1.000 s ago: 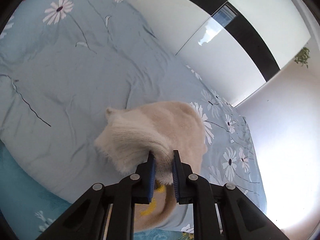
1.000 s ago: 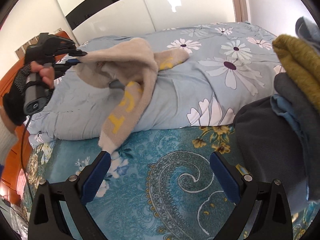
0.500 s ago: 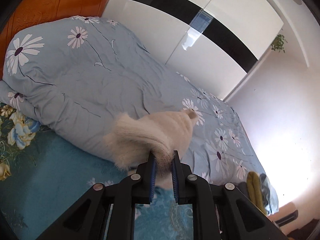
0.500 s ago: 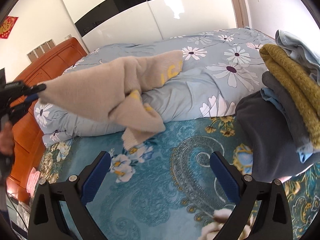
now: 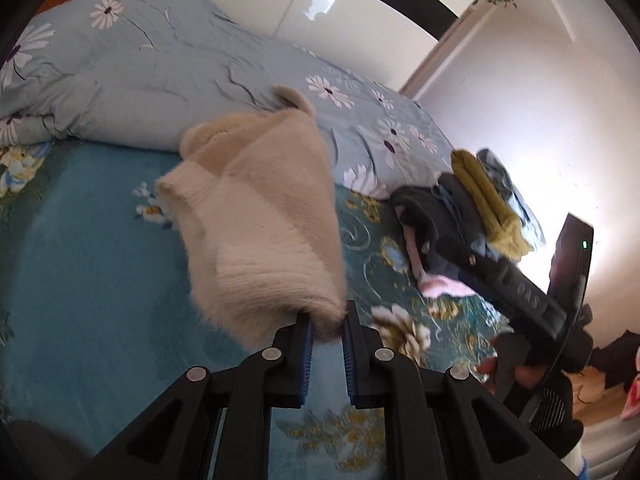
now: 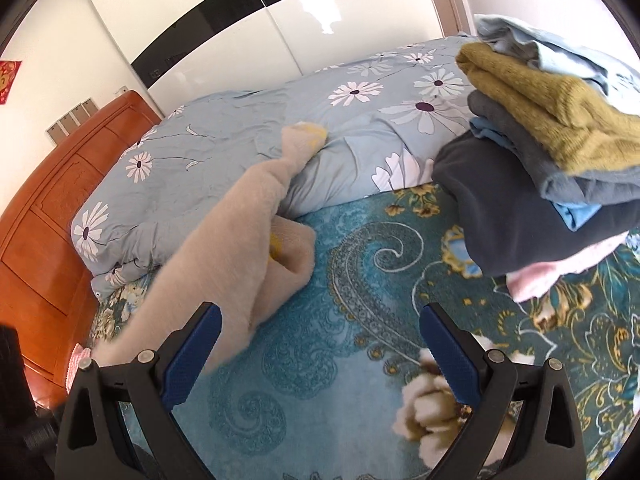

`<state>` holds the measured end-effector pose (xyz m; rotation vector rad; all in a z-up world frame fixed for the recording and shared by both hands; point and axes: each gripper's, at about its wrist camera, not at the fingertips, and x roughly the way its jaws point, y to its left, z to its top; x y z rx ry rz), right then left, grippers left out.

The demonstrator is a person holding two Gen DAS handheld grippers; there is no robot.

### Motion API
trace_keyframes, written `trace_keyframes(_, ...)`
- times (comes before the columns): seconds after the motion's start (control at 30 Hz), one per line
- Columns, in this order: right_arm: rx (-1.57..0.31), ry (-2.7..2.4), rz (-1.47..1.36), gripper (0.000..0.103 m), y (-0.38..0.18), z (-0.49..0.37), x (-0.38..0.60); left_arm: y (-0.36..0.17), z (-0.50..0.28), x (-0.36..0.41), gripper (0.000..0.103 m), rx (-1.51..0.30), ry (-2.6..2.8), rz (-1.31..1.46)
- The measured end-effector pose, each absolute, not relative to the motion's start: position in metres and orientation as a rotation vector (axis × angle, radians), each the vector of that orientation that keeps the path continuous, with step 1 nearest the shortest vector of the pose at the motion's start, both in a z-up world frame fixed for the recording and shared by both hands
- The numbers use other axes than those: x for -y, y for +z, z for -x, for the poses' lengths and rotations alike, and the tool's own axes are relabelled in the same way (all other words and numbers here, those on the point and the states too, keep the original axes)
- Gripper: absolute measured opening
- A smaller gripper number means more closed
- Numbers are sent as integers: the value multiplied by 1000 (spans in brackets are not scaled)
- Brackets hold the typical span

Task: Fold clothes
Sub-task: 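Carry the sweater with the left gripper and lay it onto the blanket, then grasp the sweater sleeve with the right gripper and pull it straight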

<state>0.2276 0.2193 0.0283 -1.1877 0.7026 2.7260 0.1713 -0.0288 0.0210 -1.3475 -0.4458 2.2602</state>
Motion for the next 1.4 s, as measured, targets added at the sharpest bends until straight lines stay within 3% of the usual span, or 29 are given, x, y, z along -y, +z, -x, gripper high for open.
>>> trace_keyframes(0.23,-721,2697,1212,100,21,-246,-216,-27,-190,-1,15,435,2179,1451)
trace_keyframes(0.37,-672,2716,1230,100,25,-248,-210,-26,-192,2,20,446,2171,1417)
trace_keyframes(0.43,-638,2730,1242,100,27,-245,-205,-21,-194,7,30,458,2164,1393)
trace_keyframes(0.5,-611,2741,1258,100,27,-239,-201,-17,-196,14,53,477,2162,1361)
trace_keyframes(0.7,-487,2765,1380,100,21,-204,-172,-2,-191,64,69,495,2314,1278)
trace_keyframes(0.9,-339,2758,1507,100,8,-150,-135,-22,-160,126,71,522,2598,1330)
trace_keyframes(1.07,-220,2720,1595,100,-11,-104,-103,-54,-149,167,71,659,2671,1397)
trace_keyframes(1.3,-258,2601,1671,98,-38,-70,-90,-76,-143,192,71,774,2662,1434)
trace_keyframes(1.4,-288,2563,1686,91,-45,-68,-89,-75,-145,201,71,815,2676,1411)
